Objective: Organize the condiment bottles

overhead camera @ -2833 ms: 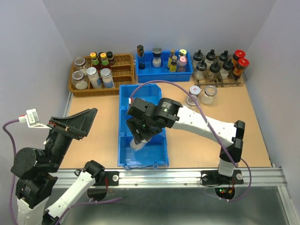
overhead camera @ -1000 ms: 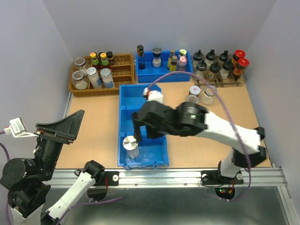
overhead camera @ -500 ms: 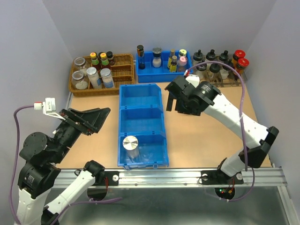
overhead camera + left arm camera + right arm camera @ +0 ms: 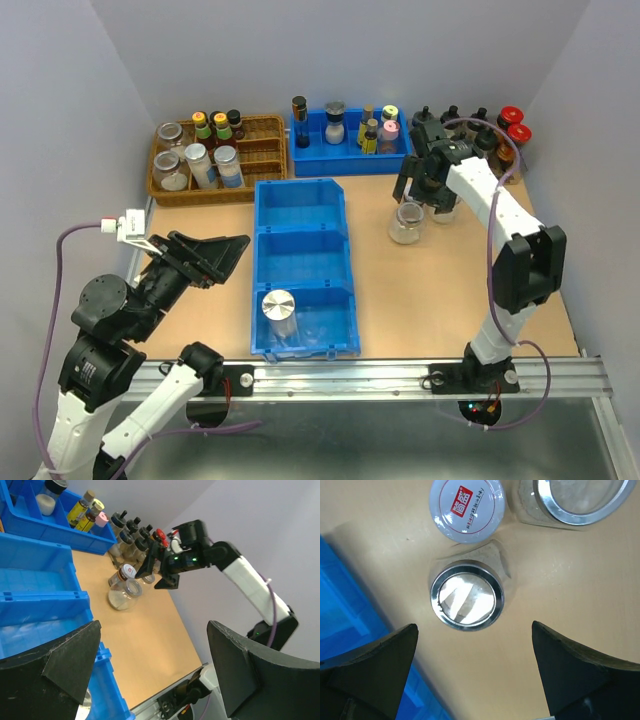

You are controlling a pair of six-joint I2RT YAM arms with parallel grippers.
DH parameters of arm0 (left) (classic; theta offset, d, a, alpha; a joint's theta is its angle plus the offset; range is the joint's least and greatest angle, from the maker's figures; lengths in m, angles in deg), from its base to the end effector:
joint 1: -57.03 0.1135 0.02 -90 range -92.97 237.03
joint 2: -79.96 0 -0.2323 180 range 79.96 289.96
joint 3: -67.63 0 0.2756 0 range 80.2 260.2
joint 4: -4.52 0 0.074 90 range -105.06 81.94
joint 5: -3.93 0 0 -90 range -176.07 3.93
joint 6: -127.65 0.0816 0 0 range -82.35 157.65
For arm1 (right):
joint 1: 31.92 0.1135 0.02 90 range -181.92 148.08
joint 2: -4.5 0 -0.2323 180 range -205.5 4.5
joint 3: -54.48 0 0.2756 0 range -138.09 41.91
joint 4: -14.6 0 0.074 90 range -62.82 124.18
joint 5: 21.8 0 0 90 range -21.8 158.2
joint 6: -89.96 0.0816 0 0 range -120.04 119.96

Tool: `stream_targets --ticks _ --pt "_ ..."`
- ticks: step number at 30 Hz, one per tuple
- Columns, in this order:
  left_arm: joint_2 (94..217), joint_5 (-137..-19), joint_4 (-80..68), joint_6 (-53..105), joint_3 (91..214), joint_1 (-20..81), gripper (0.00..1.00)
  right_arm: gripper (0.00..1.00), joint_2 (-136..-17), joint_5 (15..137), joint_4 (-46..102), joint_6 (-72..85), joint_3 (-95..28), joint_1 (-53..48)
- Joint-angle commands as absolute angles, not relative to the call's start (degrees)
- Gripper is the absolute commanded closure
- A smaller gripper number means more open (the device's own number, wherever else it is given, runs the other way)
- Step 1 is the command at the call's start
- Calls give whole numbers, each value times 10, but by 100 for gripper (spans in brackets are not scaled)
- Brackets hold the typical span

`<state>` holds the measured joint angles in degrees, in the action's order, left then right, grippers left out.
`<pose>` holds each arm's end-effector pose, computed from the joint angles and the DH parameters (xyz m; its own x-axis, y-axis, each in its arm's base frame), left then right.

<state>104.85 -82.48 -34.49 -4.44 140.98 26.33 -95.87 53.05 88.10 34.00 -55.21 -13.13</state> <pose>0.1224 -0.0786 0.4431 -0.2724 -0.6163 -0.7389 0.5122 0.5572 -0.6536 0.3858 0.1088 0.2491 -0.8199 0.2918 -0.4926 0.3087 0.9499 0.0489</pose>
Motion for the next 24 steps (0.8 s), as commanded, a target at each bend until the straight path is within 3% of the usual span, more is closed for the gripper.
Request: stream_targets --ticks 1,24 --pt "1034 -835 -298 -44 1411 262 1 0 -989 594 847 284 -571 -146" --pt "1043 -852 -299 -35 1403 263 1 4 -1033 635 811 238 -525 -174"
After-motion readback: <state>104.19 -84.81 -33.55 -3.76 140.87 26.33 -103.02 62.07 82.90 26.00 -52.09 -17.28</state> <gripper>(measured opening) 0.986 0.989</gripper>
